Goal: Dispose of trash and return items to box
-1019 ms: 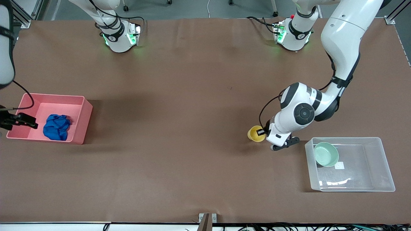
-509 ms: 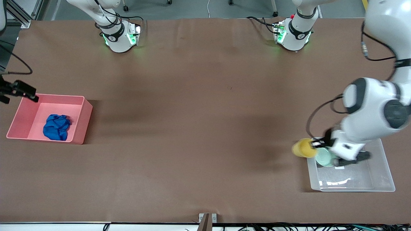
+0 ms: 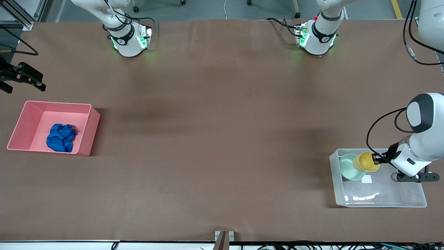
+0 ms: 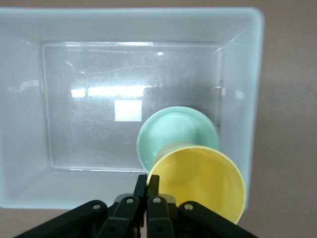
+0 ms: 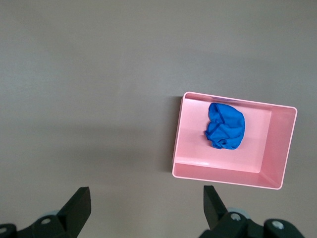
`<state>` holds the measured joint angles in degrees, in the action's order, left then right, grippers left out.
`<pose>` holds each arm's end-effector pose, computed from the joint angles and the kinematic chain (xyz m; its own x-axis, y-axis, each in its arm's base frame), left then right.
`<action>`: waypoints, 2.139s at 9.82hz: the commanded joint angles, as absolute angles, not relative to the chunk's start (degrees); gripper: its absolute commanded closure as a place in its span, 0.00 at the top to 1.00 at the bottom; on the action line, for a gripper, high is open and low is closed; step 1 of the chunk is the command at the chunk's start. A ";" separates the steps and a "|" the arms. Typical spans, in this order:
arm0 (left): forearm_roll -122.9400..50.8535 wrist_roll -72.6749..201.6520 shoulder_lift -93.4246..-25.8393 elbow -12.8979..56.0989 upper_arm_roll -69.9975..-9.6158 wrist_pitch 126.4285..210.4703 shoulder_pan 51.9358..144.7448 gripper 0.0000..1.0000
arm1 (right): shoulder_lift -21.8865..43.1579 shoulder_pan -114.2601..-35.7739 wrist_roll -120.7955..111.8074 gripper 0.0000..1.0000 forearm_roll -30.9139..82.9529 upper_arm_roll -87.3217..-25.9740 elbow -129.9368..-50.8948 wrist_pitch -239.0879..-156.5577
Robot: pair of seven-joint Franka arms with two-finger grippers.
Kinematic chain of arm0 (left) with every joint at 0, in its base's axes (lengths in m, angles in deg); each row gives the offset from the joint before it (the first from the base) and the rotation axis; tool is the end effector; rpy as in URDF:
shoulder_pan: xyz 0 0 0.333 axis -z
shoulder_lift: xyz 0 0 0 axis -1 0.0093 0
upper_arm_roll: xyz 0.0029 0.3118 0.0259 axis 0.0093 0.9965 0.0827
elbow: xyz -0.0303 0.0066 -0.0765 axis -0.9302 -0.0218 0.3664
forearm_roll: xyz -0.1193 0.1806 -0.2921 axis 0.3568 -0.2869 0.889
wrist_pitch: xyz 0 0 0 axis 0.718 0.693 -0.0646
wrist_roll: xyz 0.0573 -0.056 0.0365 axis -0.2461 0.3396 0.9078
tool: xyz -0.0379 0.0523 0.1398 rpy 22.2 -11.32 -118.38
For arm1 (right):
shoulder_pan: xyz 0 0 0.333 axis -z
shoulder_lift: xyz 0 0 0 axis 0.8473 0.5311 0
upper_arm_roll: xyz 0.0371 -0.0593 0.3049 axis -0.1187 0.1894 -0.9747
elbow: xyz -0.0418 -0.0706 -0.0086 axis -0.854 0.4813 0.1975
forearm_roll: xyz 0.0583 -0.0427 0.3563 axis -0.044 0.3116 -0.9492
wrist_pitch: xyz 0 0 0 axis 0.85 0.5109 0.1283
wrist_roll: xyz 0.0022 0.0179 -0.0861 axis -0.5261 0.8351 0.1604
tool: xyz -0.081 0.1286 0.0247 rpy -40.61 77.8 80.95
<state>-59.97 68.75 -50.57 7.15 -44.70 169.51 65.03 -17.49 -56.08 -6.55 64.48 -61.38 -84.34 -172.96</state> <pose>0.6759 0.0792 0.3065 0.9998 0.0074 0.0205 0.0075 -1.0000 -0.0058 0.5021 -0.0268 0.5955 0.9961 0.0794 0.0381 0.0783 -0.9965 0.0304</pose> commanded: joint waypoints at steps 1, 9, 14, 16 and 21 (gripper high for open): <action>-60.77 69.27 -45.02 6.35 -45.21 173.52 63.89 0.00 | -18.19 -56.86 -4.82 1.00 65.24 -61.22 -83.08 -172.73; -58.66 67.69 -46.11 6.09 -45.91 173.46 62.48 1.00 | -17.58 -59.06 -0.69 1.00 65.24 -61.04 -81.31 -169.83; -57.96 66.90 -66.94 6.44 -50.83 157.05 62.40 1.00 | -16.52 -58.45 -2.88 1.00 65.41 -60.87 -80.78 -170.09; -55.42 66.89 -73.18 6.35 -52.33 152.47 62.40 1.00 | -15.99 -58.45 -2.89 1.00 65.33 -60.78 -80.78 -170.27; -49.46 66.73 -80.41 6.26 -40.32 141.94 76.25 1.00 | -15.38 -58.45 -2.89 1.00 65.33 -60.78 -80.78 -171.05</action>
